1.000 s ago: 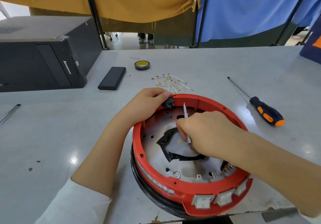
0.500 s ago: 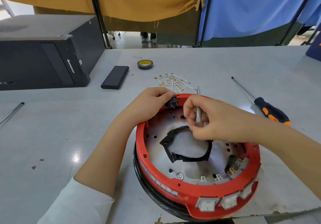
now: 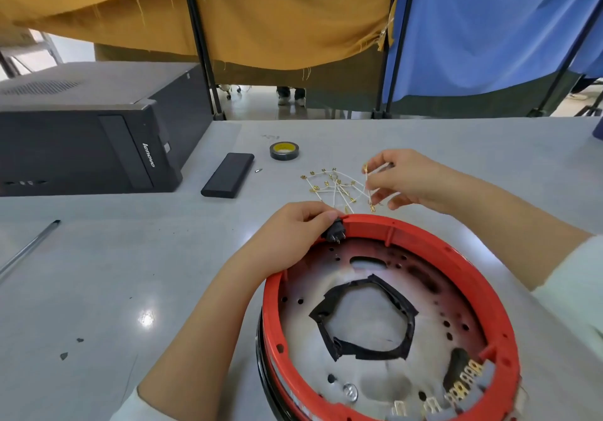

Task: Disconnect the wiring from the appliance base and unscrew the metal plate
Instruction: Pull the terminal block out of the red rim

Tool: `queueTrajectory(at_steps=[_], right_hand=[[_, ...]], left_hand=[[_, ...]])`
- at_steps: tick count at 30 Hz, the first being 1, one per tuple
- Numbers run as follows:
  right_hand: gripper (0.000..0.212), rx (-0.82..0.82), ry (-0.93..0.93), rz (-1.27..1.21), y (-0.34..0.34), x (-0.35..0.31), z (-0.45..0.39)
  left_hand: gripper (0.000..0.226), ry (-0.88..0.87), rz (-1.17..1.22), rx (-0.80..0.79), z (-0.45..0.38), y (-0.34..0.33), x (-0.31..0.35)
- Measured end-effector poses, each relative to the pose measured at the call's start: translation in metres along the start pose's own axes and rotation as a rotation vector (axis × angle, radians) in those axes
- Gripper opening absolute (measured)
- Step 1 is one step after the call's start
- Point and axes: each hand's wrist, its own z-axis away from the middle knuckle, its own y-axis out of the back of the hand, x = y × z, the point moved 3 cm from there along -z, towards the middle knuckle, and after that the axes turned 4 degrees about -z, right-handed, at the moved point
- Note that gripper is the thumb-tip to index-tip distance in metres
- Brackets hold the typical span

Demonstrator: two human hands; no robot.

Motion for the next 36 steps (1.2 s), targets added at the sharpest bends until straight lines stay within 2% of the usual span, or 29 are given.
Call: queueTrajectory(at_steps=[3,7,10,13,15,18,20,28,33,36], right_hand=[[0.021,0.018,-0.083,0.076,-0.011,0.016,-0.027],[0.024,0.072,-0.075,0.159,-0.02,0.027,-0.045],[0.017,0.118,-0.023,0.226,-0.014,0.023,-0.042],[0.017,0.16,0.085,0.401,0.002,0.014,-0.031],[0.017,0.125,0.153,0.524,0.012,0.011,-0.021],[0.024,-0.016,0.154,0.667,0.02,0.025,-0.008],[0.027,-0.044,0.137,0.776,0.022,0.04,-0.001],[0.042,0.202,-0.002,0.91,0.028,0.076,-0.005],[0.025,0.402,-0.042,1.107,0.05,0.091,0.016],[0.018,0.405,-0.104,1.217,0.056,0.105,0.029]], left_hand=[[0.025,-0.009,-0.011,0.007,-0.001,0.0,-0.002],[0.025,-0.008,0.005,0.002,-0.003,0.0,-0.003],[0.025,-0.005,-0.005,0.01,-0.003,-0.001,-0.004],[0.025,-0.007,-0.019,0.0,-0.002,-0.003,-0.002],[0.025,0.0,-0.032,-0.001,-0.002,-0.002,-0.002],[0.025,-0.002,-0.035,0.003,-0.001,0.001,-0.001],[0.025,-0.001,-0.041,0.001,-0.001,0.0,0.0],[0.026,-0.004,-0.05,-0.003,-0.001,-0.001,0.001],[0.025,-0.019,-0.057,-0.002,-0.003,-0.002,-0.001],[0.024,-0.01,-0.071,0.009,-0.003,0.0,-0.001]])
